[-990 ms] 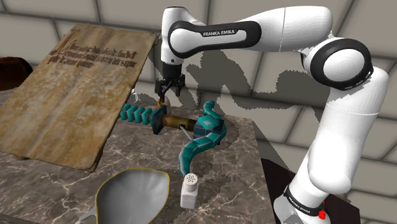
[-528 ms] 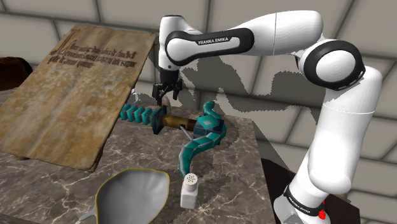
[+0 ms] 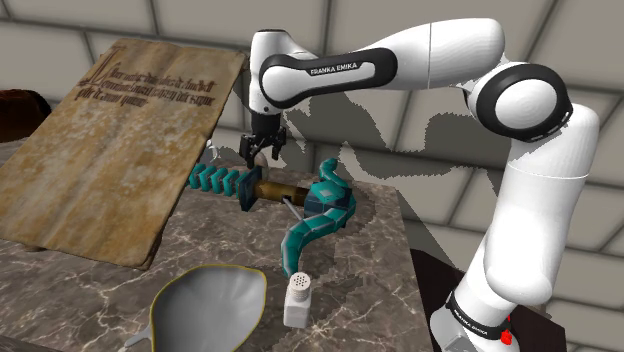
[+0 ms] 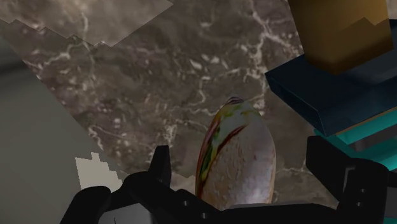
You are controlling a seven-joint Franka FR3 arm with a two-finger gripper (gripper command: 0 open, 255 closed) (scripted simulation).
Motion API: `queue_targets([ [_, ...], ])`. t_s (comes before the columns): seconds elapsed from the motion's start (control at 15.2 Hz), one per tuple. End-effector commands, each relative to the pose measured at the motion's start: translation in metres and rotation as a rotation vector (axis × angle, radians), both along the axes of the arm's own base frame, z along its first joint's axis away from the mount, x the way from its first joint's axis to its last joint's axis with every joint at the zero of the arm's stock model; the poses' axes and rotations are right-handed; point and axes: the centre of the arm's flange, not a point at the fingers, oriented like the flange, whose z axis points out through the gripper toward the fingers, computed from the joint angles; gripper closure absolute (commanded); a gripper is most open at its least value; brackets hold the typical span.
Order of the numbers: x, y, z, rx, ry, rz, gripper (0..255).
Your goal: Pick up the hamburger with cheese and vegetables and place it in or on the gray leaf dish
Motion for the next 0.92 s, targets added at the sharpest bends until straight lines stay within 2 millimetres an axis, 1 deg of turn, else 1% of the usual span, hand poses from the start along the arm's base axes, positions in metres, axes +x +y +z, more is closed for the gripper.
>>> queue_targets([
  [0.0, -0.001, 0.001, -0.005, -0.002, 0.012, 0.004, 255],
  [0.53, -0.003, 0.000, -0.007, -0.002, 0.012, 0.004, 255],
  [0.59, -0.001, 0.002, -0.005, -0.003, 0.012, 0.004, 255],
  [0.86, 0.000, 0.002, 0.016, -0.002, 0.012, 0.004, 255],
])
